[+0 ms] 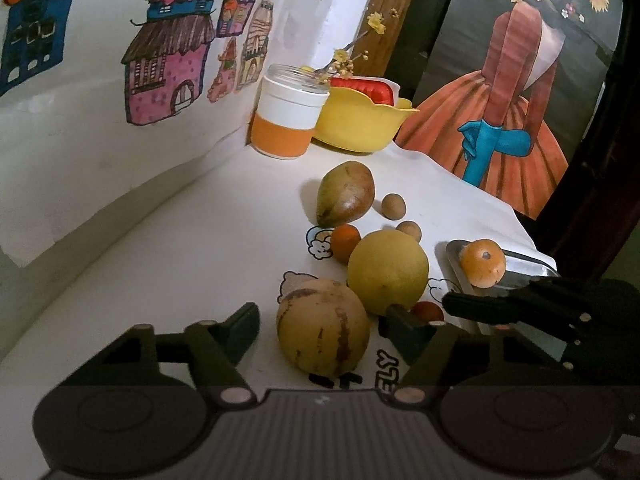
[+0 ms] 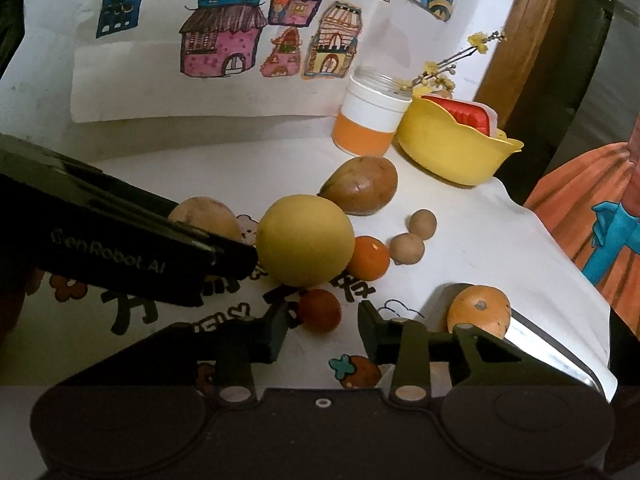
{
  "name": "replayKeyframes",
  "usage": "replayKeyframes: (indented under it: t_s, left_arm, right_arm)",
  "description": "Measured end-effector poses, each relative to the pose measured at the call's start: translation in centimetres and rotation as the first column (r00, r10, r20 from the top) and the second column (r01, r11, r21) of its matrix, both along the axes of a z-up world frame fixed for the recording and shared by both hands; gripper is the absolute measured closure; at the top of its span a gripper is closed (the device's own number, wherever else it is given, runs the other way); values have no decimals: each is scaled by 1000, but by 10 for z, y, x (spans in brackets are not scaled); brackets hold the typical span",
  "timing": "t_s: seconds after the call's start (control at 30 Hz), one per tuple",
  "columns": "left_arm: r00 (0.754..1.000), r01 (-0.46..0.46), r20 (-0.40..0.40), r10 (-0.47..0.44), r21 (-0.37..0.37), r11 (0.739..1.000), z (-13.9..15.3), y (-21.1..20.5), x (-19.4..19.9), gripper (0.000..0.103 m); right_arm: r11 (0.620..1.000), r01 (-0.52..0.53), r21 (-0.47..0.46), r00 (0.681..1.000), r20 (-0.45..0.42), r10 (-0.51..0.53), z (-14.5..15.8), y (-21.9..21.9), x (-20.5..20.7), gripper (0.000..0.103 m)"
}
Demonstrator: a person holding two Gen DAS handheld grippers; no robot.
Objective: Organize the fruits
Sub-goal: 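Grasp a speckled brown round fruit with the left tool while the right tool grasps a cherry tomato, then carry the speckled fruit in the left tool over the tray while the right tool carries the tomato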
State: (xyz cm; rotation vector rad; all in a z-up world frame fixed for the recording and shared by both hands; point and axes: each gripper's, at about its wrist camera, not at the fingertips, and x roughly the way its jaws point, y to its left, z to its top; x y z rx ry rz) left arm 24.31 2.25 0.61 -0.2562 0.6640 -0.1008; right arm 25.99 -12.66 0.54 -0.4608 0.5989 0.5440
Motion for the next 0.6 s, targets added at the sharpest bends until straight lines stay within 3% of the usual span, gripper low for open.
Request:
replayKeyframes:
  t_s: [0.17, 0.6]
  left_arm:
    - [1000, -1, -3, 1, 23, 1000, 0, -3, 0, 50]
    - [999, 28, -19, -28, 26, 999, 4, -19, -16, 50]
  right_arm:
    - [1000, 1, 18, 1000, -7, -1, -1, 0, 0, 77]
    - [997, 31, 67, 1000, 1, -31, 5, -18, -22, 78]
